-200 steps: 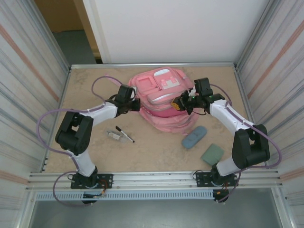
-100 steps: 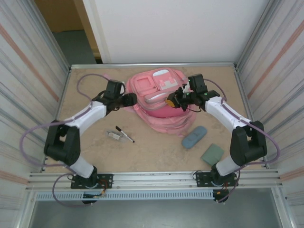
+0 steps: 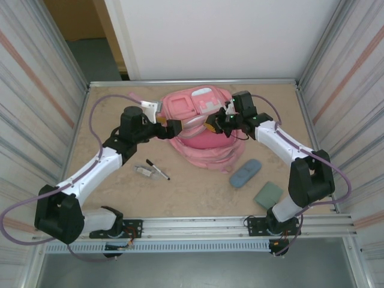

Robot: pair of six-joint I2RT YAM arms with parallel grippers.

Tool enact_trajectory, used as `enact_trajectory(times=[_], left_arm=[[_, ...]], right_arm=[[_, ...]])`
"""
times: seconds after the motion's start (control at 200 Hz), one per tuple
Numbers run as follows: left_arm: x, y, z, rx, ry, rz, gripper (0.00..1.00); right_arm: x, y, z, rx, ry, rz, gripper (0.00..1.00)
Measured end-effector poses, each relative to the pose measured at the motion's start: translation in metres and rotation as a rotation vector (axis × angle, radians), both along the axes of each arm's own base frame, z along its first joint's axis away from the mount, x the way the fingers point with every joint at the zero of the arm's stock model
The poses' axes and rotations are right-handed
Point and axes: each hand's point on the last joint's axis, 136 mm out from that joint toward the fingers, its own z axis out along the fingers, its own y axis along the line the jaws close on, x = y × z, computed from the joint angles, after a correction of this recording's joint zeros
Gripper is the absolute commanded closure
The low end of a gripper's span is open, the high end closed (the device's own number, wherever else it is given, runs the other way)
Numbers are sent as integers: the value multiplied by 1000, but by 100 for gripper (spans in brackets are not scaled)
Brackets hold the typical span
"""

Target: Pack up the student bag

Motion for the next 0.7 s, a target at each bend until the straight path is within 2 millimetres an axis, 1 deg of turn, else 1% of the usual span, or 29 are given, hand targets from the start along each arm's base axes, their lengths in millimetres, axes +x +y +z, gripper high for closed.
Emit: enact_trajectory(times=[0.08, 0.155, 0.215, 0.271, 0.371, 0.456, 0.521, 0.581, 0.646, 0.702], left_arm=[[-1, -1, 1, 12, -15, -14, 1], [-3, -3, -1, 17, -19, -37, 1], [-7, -5, -4, 15, -6, -56, 1], [-11, -6, -9, 14, 13, -72, 1], [-16, -7, -17, 20, 47, -90, 2], [-21, -5, -24, 48, 64, -95, 2], [-28, -1, -26, 120, 23, -90, 1], [-43, -5, -24, 212, -74, -133, 2], [-66, -17, -18, 314, -220, -234, 1], [-78, -26, -14, 390, -333, -301, 1]], right_arm=[[-5, 3, -10, -11, 7, 9, 86], [-13, 8, -26, -36, 24, 22, 87], [-20, 17, -38, -54, 44, 44, 87], [-27, 28, -47, -61, 57, 76, 87], [-37, 45, -56, -68, 62, 119, 88], [-38, 52, -53, -61, 43, 131, 89], [-36, 55, -48, -50, 23, 134, 89], [-33, 57, -42, -44, 8, 133, 89], [-29, 59, -33, -33, -13, 133, 89], [-24, 60, -25, -23, -31, 132, 89]])
